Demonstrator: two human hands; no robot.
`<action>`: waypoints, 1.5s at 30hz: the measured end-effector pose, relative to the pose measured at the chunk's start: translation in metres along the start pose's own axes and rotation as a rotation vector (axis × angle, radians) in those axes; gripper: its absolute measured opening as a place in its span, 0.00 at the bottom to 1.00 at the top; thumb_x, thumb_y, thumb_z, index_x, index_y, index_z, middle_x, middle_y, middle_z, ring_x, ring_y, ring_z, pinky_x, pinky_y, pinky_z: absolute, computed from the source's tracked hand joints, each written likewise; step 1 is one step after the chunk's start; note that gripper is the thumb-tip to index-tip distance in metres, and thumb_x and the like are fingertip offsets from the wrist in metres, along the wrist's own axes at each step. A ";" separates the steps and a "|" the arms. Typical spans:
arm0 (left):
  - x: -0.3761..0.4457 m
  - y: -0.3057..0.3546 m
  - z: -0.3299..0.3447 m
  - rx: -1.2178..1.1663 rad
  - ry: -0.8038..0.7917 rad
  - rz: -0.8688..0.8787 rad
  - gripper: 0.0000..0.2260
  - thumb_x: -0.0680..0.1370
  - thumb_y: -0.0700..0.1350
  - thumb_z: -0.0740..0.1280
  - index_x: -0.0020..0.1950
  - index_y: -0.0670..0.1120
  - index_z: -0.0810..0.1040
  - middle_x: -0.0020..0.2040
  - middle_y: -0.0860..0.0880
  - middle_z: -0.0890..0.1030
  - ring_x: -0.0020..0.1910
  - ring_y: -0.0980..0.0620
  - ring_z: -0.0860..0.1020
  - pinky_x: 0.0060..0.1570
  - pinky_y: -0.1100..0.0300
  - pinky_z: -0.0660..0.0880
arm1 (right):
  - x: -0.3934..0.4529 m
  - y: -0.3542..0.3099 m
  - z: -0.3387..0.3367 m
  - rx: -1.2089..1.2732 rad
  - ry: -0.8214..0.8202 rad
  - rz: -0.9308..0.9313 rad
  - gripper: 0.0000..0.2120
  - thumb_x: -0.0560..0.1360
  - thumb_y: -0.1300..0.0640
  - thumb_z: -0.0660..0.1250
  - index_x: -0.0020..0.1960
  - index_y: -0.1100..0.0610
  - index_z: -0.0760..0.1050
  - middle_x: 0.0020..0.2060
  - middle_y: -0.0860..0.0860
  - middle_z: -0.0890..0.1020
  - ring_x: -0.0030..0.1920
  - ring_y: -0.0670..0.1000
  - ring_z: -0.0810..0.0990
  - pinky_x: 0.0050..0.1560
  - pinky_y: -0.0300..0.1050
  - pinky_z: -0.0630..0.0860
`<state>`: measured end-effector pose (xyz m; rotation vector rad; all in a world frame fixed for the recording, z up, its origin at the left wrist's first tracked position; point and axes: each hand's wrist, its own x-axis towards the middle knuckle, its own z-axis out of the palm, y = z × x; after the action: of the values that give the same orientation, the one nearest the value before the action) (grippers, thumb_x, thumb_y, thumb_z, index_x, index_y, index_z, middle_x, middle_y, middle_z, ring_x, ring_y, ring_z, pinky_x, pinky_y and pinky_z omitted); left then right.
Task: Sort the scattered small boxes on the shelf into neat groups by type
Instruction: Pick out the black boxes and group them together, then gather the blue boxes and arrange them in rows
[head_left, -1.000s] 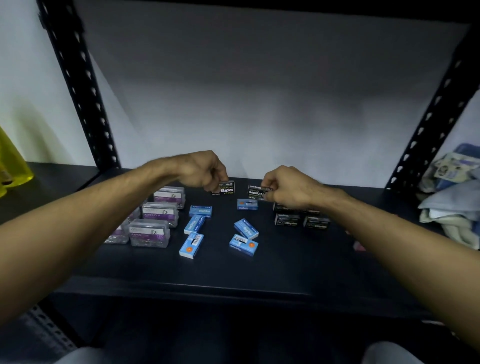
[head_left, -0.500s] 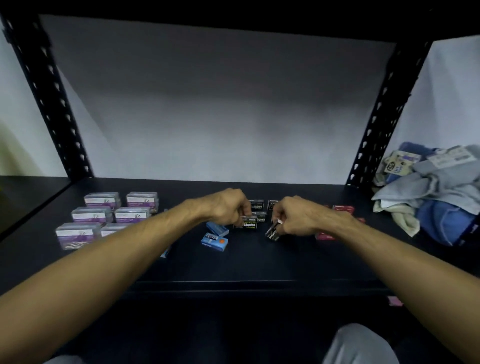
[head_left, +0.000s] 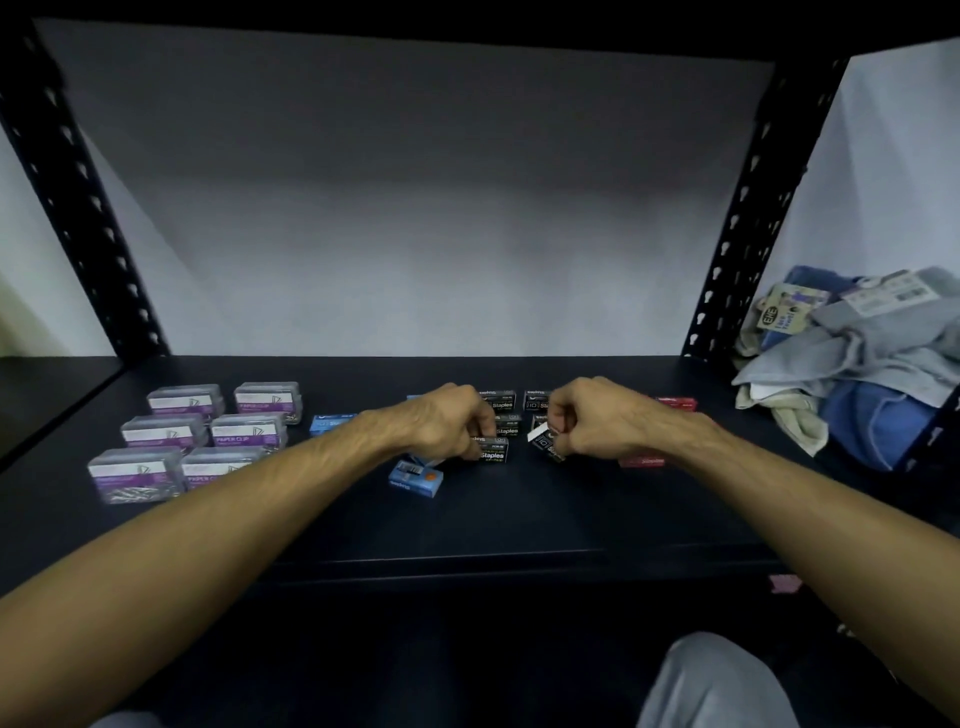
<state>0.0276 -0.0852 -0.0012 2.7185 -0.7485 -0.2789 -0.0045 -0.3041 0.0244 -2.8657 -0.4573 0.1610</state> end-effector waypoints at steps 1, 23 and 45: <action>0.001 0.000 0.001 -0.005 0.002 -0.001 0.12 0.74 0.43 0.74 0.57 0.48 0.81 0.47 0.54 0.79 0.46 0.55 0.78 0.39 0.68 0.70 | 0.000 0.002 -0.002 -0.020 -0.006 0.006 0.07 0.66 0.54 0.73 0.40 0.54 0.76 0.36 0.50 0.83 0.36 0.50 0.79 0.40 0.49 0.78; 0.007 0.010 0.014 -0.022 0.057 0.041 0.12 0.75 0.45 0.73 0.58 0.48 0.81 0.46 0.54 0.78 0.44 0.56 0.77 0.37 0.71 0.67 | 0.006 0.014 0.012 -0.115 -0.027 -0.036 0.06 0.72 0.56 0.72 0.41 0.51 0.75 0.33 0.43 0.76 0.35 0.45 0.76 0.32 0.39 0.67; 0.001 0.010 0.010 -0.053 0.048 0.045 0.14 0.74 0.49 0.74 0.58 0.49 0.82 0.46 0.53 0.81 0.42 0.57 0.78 0.40 0.67 0.71 | 0.010 0.012 0.009 -0.089 -0.053 -0.039 0.06 0.72 0.52 0.74 0.45 0.49 0.76 0.39 0.45 0.82 0.41 0.47 0.81 0.41 0.41 0.77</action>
<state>0.0211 -0.0964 -0.0071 2.6454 -0.7769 -0.2186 0.0073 -0.3106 0.0122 -2.9432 -0.5438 0.2150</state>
